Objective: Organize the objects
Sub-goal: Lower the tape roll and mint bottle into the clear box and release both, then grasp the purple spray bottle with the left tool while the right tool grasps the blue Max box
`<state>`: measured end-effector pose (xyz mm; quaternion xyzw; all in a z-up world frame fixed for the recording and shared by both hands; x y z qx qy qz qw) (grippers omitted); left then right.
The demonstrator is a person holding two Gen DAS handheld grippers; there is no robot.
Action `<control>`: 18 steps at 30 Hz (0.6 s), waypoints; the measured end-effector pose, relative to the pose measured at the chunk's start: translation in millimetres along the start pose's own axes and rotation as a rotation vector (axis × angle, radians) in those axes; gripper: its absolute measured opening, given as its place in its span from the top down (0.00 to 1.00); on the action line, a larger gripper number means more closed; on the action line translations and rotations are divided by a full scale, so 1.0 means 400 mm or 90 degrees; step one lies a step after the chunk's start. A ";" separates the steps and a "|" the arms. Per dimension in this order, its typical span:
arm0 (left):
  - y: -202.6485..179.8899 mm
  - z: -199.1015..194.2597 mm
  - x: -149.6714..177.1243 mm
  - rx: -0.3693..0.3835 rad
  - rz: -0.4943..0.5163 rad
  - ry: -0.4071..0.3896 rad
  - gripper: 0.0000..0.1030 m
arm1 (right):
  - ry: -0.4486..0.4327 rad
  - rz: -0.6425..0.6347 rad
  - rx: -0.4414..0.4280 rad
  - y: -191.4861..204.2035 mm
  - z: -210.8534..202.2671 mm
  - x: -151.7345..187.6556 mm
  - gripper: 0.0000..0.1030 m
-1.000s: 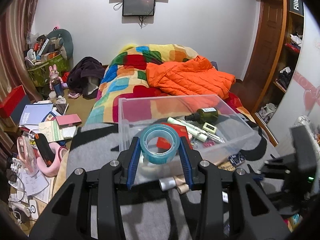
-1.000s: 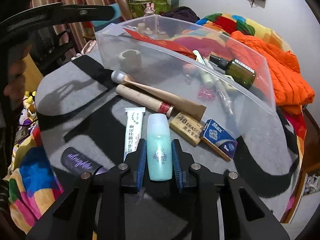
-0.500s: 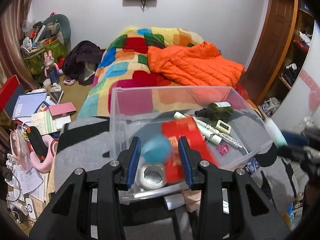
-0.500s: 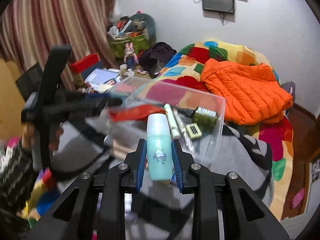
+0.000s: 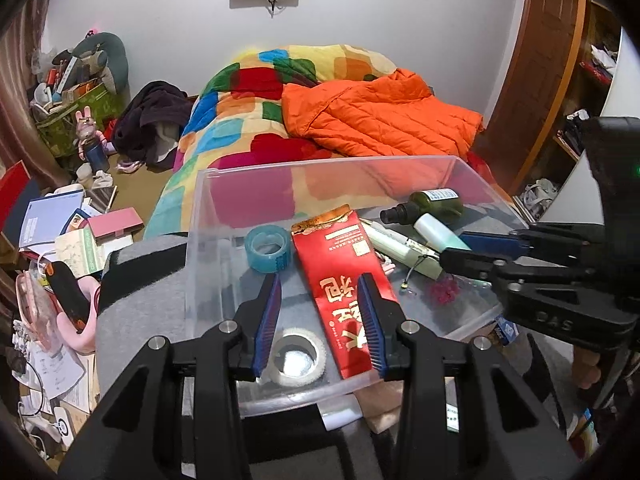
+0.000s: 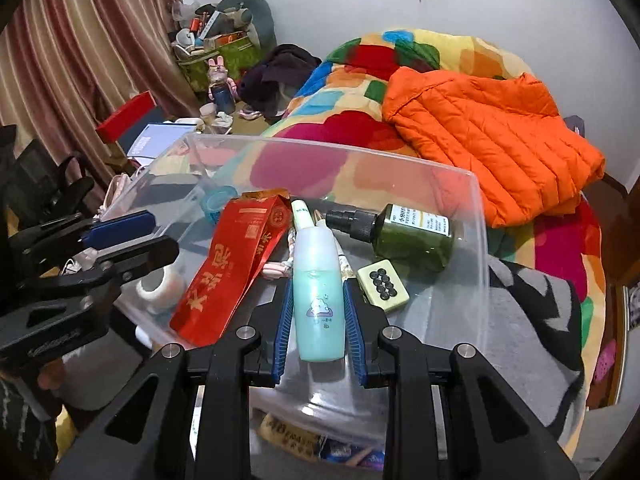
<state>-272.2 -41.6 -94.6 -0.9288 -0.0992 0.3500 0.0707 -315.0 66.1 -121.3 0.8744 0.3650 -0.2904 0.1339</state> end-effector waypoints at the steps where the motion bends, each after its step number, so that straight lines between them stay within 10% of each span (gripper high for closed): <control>1: -0.001 -0.006 -0.001 0.001 0.001 -0.003 0.61 | 0.003 0.001 -0.004 0.002 0.001 0.000 0.77; 10: -0.024 -0.103 -0.018 0.003 0.010 -0.062 0.37 | -0.009 -0.021 0.018 0.023 -0.049 -0.007 0.70; 18: -0.037 -0.203 0.004 -0.026 0.026 -0.115 0.08 | -0.075 -0.028 0.071 0.017 -0.189 0.004 0.44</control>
Point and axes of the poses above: each gripper's, at about its wrist camera, not at the fingertips, and z roughly the way its jaws point, y to its left, x to its underside, the point moved 10 cm from there along z, roughly the way its jaws point, and after that the axes turned 11 degrees about -z, right-handed, at the moved point
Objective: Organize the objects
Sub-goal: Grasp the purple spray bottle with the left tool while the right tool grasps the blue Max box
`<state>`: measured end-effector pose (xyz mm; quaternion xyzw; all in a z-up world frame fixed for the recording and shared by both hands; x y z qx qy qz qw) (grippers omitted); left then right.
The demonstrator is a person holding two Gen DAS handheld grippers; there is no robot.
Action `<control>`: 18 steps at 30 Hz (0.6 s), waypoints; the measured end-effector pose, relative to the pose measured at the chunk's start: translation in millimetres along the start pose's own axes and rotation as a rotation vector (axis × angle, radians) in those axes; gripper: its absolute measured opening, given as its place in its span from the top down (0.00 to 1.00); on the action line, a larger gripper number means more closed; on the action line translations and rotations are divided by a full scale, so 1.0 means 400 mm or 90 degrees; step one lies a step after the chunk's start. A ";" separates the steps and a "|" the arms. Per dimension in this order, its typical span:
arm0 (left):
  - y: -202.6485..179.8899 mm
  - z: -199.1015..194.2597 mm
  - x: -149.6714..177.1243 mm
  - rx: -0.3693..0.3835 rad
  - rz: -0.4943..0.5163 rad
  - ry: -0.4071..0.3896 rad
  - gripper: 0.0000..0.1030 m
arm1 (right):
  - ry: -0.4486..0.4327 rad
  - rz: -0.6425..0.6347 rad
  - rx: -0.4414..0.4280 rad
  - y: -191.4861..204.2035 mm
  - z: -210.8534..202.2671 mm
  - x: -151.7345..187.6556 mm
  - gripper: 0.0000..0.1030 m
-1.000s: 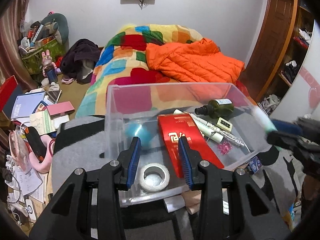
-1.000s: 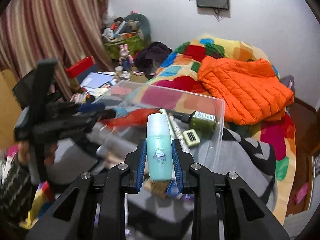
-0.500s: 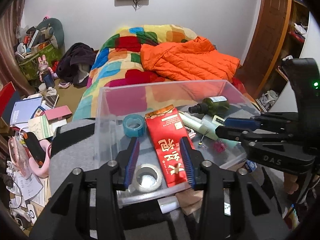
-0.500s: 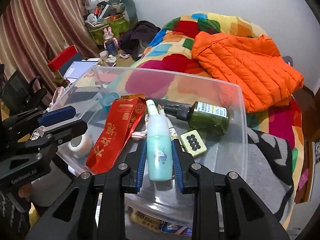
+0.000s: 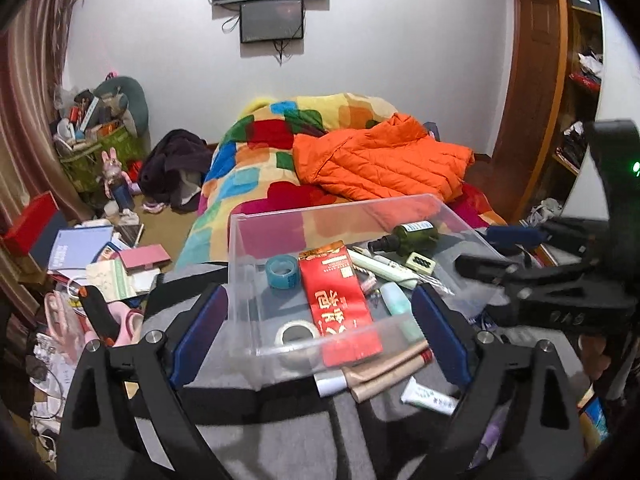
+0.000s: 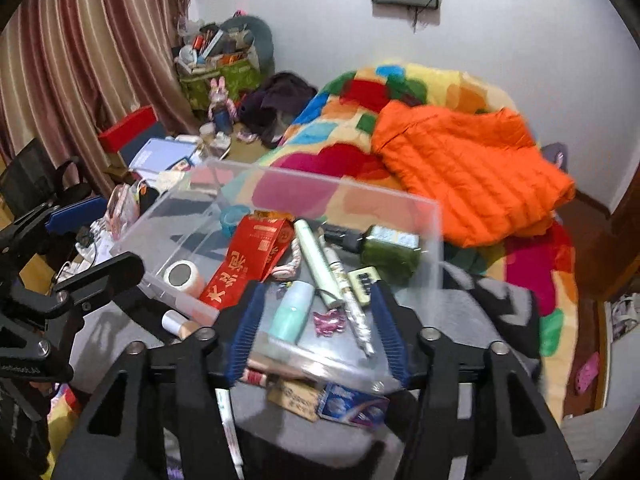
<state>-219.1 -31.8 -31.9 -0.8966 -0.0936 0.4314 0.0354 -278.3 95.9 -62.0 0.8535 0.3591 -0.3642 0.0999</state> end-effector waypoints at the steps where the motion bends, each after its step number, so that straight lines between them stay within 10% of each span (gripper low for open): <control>1: -0.004 -0.009 0.007 0.002 0.003 0.000 0.08 | -0.005 0.001 0.007 -0.004 -0.015 0.004 0.43; 18: -0.162 -0.047 0.292 0.095 0.069 0.118 0.07 | 0.067 0.046 0.038 -0.072 -0.052 0.233 0.32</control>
Point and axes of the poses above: each gripper's, at about its wrist camera, not at the fingertips, and z roughly the way its jaws point, y to its left, x to its underside, the point moved 10 cm from there along z, roughly the way its jaws point, and after that the axes turned 11 degrees about -z, right-handed, at the moved point
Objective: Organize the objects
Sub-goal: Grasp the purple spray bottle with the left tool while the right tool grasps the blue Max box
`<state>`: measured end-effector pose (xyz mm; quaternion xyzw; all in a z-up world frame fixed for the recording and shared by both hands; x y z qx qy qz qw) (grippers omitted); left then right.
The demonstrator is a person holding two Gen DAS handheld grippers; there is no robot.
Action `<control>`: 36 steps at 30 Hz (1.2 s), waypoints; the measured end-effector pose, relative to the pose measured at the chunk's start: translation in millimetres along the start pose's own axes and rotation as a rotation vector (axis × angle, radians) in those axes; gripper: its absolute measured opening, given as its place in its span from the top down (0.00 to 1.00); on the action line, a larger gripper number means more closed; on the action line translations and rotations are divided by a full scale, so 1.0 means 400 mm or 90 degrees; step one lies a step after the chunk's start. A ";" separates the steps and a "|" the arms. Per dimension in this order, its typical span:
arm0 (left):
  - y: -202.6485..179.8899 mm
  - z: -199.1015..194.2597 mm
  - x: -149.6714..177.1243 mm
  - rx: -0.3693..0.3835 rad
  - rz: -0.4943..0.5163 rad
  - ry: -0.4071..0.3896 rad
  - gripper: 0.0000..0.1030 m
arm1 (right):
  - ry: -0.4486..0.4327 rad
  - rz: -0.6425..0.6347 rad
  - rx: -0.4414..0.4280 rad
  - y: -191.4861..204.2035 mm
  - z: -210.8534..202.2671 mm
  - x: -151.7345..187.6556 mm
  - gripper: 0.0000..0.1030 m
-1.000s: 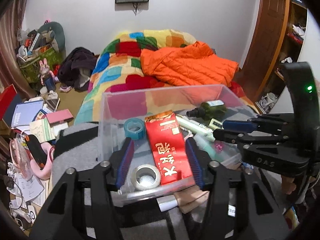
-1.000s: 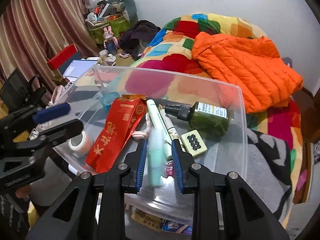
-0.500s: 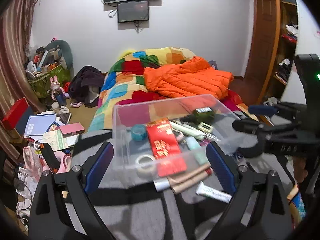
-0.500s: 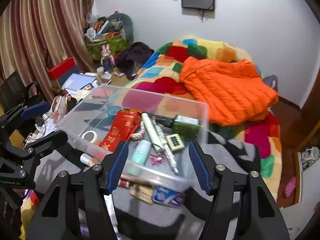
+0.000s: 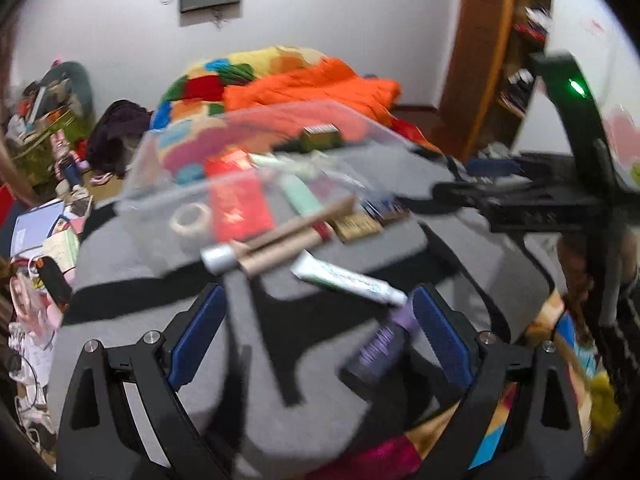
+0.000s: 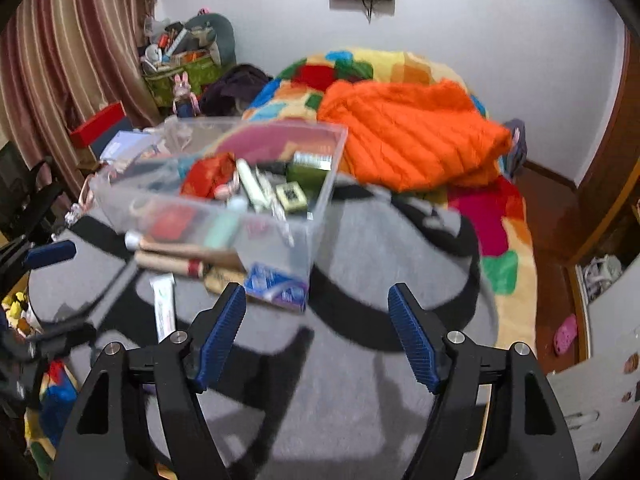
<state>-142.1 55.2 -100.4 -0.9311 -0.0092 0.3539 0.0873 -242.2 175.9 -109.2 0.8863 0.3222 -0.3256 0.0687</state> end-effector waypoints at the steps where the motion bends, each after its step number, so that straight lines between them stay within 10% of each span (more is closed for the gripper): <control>1: -0.014 0.009 0.013 -0.001 0.010 0.006 0.07 | 0.009 0.004 -0.007 0.005 0.012 0.014 0.32; 7: -0.062 0.067 0.064 -0.005 0.039 0.032 0.12 | 0.036 0.048 -0.052 0.028 0.080 0.027 0.32; 18: -0.065 0.067 0.099 0.033 0.017 0.047 0.75 | 0.048 0.126 -0.080 0.037 0.159 0.004 0.32; 26: 0.009 0.022 0.115 0.010 -0.030 0.035 0.75 | 0.031 0.116 -0.089 0.050 0.154 -0.007 0.55; 36: 0.152 0.010 0.097 -0.040 -0.126 0.025 0.75 | 0.019 0.118 -0.067 0.038 0.109 0.027 0.56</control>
Point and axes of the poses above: each gripper's, at about its wrist camera, not at the fingertips, and z roughly the way its jaws point, y to its left, x to its underside, the point moved 10 cm from there along z, roughly the way its jaws point, and after that the axes turned 11 degrees about -z, right-handed, at the moved point
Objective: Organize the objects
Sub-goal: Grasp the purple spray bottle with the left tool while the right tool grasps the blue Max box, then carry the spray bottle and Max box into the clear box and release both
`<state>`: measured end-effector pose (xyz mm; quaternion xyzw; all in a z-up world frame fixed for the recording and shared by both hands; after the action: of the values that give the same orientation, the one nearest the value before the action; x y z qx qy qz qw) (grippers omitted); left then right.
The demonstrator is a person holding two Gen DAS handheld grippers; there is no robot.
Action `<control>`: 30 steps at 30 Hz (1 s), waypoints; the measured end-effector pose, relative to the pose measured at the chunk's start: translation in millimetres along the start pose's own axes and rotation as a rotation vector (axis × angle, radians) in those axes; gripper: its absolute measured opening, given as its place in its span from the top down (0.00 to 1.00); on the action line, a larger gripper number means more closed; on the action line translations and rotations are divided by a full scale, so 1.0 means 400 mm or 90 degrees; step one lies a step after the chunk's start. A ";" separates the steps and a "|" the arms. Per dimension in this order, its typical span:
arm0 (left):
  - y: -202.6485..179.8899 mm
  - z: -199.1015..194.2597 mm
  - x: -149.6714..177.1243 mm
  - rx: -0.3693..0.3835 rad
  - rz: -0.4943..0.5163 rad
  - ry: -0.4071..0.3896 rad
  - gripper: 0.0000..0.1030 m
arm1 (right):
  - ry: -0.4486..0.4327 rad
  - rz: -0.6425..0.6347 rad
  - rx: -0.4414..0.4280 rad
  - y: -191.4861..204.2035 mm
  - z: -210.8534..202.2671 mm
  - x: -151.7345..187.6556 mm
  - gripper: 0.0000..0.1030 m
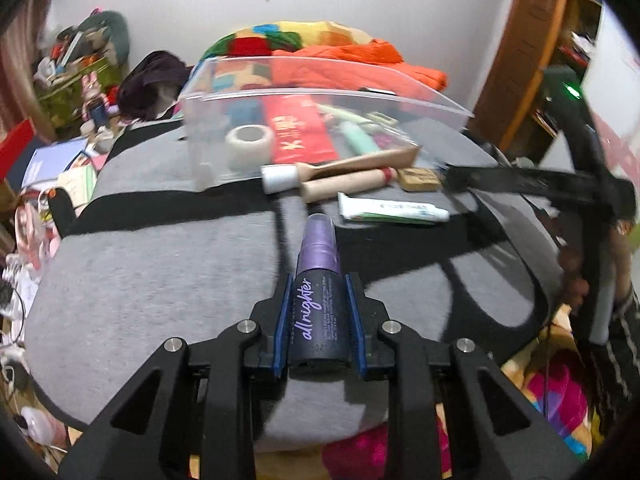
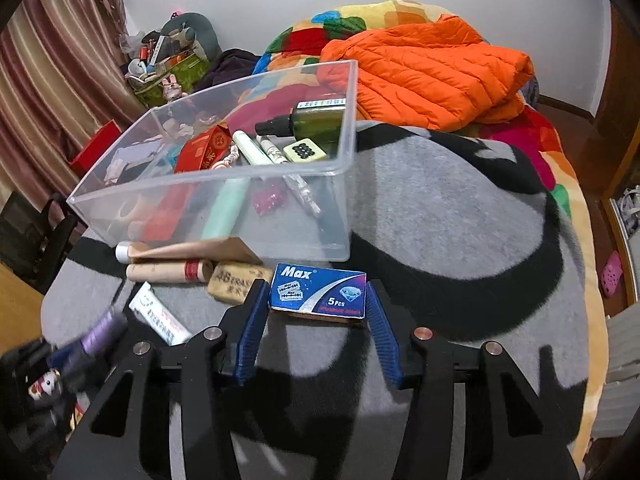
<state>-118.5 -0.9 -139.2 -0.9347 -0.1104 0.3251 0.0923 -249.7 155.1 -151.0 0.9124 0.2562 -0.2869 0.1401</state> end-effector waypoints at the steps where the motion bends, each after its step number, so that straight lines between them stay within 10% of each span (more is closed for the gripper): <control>1: 0.005 0.004 -0.004 -0.001 -0.002 0.000 0.75 | -0.002 0.002 0.001 -0.003 -0.007 0.004 0.56; 30: -0.028 -0.118 -0.211 0.023 0.017 -0.133 0.75 | -0.168 -0.015 -0.020 0.086 -0.240 -0.117 0.56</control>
<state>-155.1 -17.5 -50.5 -0.8953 -0.1011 0.4238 0.0925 -220.3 147.2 -43.2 0.8615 0.2505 -0.4017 0.1837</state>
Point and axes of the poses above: each gripper's, at about its wrist camera, not at the fingertips, and z roughly the way its jaws point, y to its left, x to its underside, the point moved 10 cm from there along z, roughly the way its jaws point, and after that the axes turned 11 degrees about -z, right-handed, at the moved point
